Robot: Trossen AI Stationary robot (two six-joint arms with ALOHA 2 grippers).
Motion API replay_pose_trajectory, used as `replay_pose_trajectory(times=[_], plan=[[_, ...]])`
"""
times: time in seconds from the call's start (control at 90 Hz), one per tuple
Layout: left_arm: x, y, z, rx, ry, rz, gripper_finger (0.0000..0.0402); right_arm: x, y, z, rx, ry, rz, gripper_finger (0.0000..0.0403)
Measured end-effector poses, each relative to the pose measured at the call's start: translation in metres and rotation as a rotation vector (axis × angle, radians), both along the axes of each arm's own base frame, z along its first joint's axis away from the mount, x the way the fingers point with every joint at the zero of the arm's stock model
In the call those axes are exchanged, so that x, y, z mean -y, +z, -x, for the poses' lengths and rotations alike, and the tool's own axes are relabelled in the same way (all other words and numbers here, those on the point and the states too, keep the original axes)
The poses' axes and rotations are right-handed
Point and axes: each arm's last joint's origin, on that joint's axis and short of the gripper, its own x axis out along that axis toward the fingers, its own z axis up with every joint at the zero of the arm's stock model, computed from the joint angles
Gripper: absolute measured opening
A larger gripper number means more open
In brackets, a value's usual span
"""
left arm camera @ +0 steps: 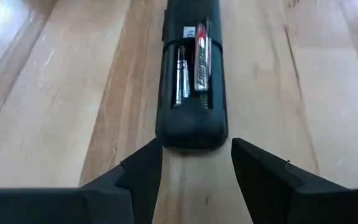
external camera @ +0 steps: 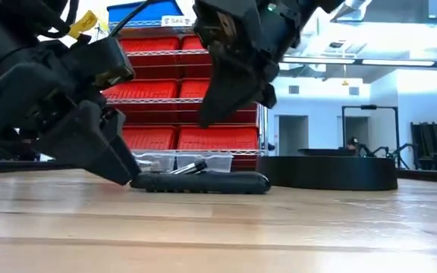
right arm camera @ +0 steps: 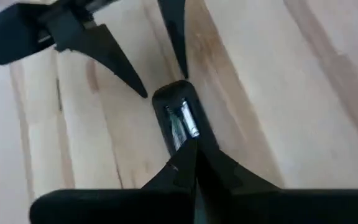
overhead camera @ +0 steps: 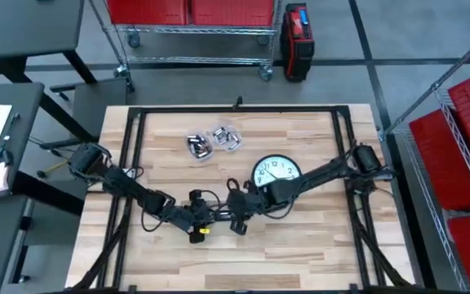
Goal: Insert battery
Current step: Insert the silver battery into the remote control
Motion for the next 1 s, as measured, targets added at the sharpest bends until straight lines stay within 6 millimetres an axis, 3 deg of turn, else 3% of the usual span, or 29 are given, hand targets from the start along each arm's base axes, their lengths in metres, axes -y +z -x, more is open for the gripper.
replay_pose_trajectory(times=[0.244,0.578,0.678,0.867,1.0], plan=[[-0.016,0.000,-0.008,-0.057,-0.015,0.232,0.0177,-0.012,-0.015,0.008,0.037,-0.032,-0.070,0.0000],[-0.024,0.001,-0.010,-0.074,-0.126,0.118,0.0179,-0.009,-0.014,0.007,0.039,-0.037,-0.067,0.0000],[-0.024,0.002,-0.009,-0.074,-0.118,0.130,0.0144,-0.009,-0.015,0.008,0.026,-0.036,-0.063,0.0000],[-0.026,0.016,-0.004,-0.067,-0.080,0.160,0.0022,-0.002,-0.011,0.010,0.003,-0.071,-0.081,0.0000],[-0.025,0.019,0.000,-0.083,-0.015,0.250,0.0011,0.010,-0.010,0.009,-0.029,-0.116,-0.152,0.0000]])
